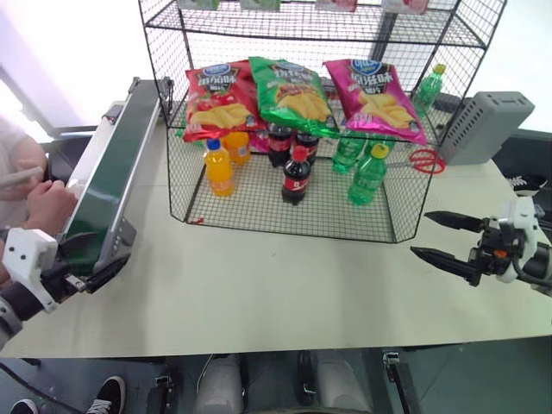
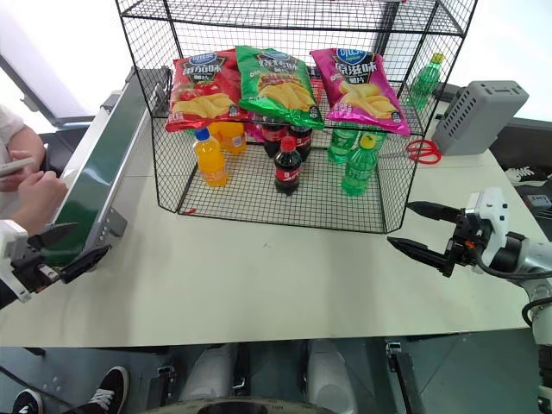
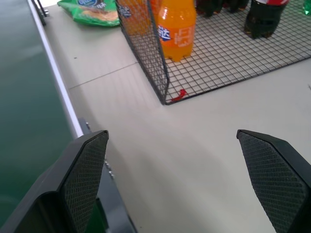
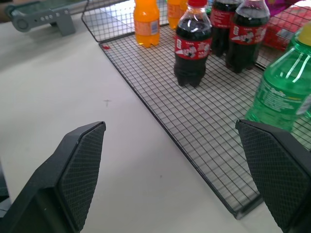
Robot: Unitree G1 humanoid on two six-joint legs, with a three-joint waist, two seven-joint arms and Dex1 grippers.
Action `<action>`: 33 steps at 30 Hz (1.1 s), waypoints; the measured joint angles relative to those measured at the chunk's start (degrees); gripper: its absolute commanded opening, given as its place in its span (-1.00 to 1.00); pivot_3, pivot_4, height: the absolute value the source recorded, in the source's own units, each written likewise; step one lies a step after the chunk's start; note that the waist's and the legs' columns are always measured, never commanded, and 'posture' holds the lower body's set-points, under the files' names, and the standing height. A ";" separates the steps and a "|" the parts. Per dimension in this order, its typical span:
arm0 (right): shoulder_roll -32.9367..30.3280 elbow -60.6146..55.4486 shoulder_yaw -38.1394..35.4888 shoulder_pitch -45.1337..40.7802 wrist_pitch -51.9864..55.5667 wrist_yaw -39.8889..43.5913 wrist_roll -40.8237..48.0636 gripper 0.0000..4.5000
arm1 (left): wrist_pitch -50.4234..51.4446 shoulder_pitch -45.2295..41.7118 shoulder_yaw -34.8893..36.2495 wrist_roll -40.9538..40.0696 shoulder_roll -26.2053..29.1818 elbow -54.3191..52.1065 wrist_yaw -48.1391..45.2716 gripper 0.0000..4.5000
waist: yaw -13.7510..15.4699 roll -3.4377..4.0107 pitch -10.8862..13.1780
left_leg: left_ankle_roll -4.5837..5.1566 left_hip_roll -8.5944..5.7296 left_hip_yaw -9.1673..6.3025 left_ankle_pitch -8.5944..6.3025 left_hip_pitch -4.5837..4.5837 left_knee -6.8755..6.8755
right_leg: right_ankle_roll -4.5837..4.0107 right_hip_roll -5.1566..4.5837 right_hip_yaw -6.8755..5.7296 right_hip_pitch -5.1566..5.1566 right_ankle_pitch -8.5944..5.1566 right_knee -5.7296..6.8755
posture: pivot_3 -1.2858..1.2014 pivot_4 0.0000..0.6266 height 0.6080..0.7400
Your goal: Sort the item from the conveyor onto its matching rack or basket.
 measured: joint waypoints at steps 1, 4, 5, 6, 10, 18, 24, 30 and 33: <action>0.00 0.13 0.00 -0.14 -0.14 -0.04 -0.10 0.98 | -0.27 -0.40 0.02 0.00 0.27 0.31 -0.61 1.00 | -0.01 0.00 0.00 | 0.00 0.00 0.00 0.00 -0.02 0.00 | 0.05 0.00 0.00 -0.01 0.03 0.00 | 0.03 -0.52 0.96; 0.01 0.40 0.01 -1.13 -0.22 -0.44 -0.28 0.98 | -1.37 -1.28 0.02 0.56 0.39 0.99 -1.19 1.00 | -0.03 0.00 0.00 | 0.00 0.00 0.02 -0.01 -0.02 -0.01 | 0.14 -0.01 -0.01 -0.01 0.08 0.00 | 0.03 -0.52 0.96; 0.01 0.39 0.05 -1.24 -0.22 -0.61 -0.46 0.98 | -1.13 -1.36 0.02 0.74 0.43 1.01 -0.89 1.00 | -0.06 0.00 0.00 | 0.01 0.01 0.01 -0.01 -0.01 -0.01 | 0.14 0.00 -0.01 -0.01 0.08 0.00 | 0.03 -0.52 0.96; 0.03 0.40 0.14 -1.41 -0.22 -0.76 -0.60 0.98 | -0.99 -1.42 0.02 0.78 0.43 1.03 -0.73 1.00 | -0.09 0.00 0.00 | 0.01 0.01 0.02 -0.01 -0.02 -0.01 | 0.14 0.00 0.00 -0.02 0.08 0.00 | 0.03 -0.52 0.96; 0.07 0.48 1.43 -3.58 -0.45 -0.82 -1.17 0.98 | -0.09 -3.24 0.02 0.14 0.43 0.98 -0.84 1.00 | -0.07 0.00 0.00 | 0.00 0.01 0.02 0.00 -0.01 -0.01 | 0.14 -0.01 0.00 -0.01 0.08 0.00 | 0.03 -0.52 0.96; 0.76 2.57 4.74 -6.73 -2.03 -0.84 -2.76 0.98 | -1.20 -4.57 -0.24 -0.09 0.38 1.01 -2.00 1.00 | -0.07 0.00 0.00 | 0.00 0.00 0.03 0.00 -0.01 -0.01 | 0.15 -0.01 0.00 -0.01 0.09 0.01 | 0.03 -0.52 0.96; 1.03 4.50 6.28 -9.08 -2.46 -3.73 -5.50 0.98 | -1.25 -7.06 -1.75 0.77 0.39 1.62 -1.99 1.00 | -0.06 0.00 0.00 | 0.00 -0.01 0.04 0.00 -0.01 -0.01 | 0.15 -0.02 -0.01 -0.01 0.09 0.02 | 0.03 -0.52 0.96; 3.02 4.82 7.28 -9.36 -2.39 -7.95 -7.50 0.98 | -1.19 -7.74 -2.05 0.88 0.39 2.31 -1.91 1.00 | -0.11 0.00 0.00 | 0.00 -0.01 0.04 0.00 -0.01 -0.01 | 0.16 -0.01 -0.01 -0.02 0.10 0.04 | 0.03 -0.52 0.96; 3.15 4.42 7.27 -9.70 -1.23 -8.92 -7.40 0.98 | -1.10 -8.05 -2.43 0.88 0.39 2.31 -2.05 1.00 | -0.09 0.00 0.00 | 0.00 -0.01 0.05 0.00 -0.01 -0.01 | 0.16 -0.02 -0.01 -0.02 0.10 0.04 | 0.03 -0.52 0.96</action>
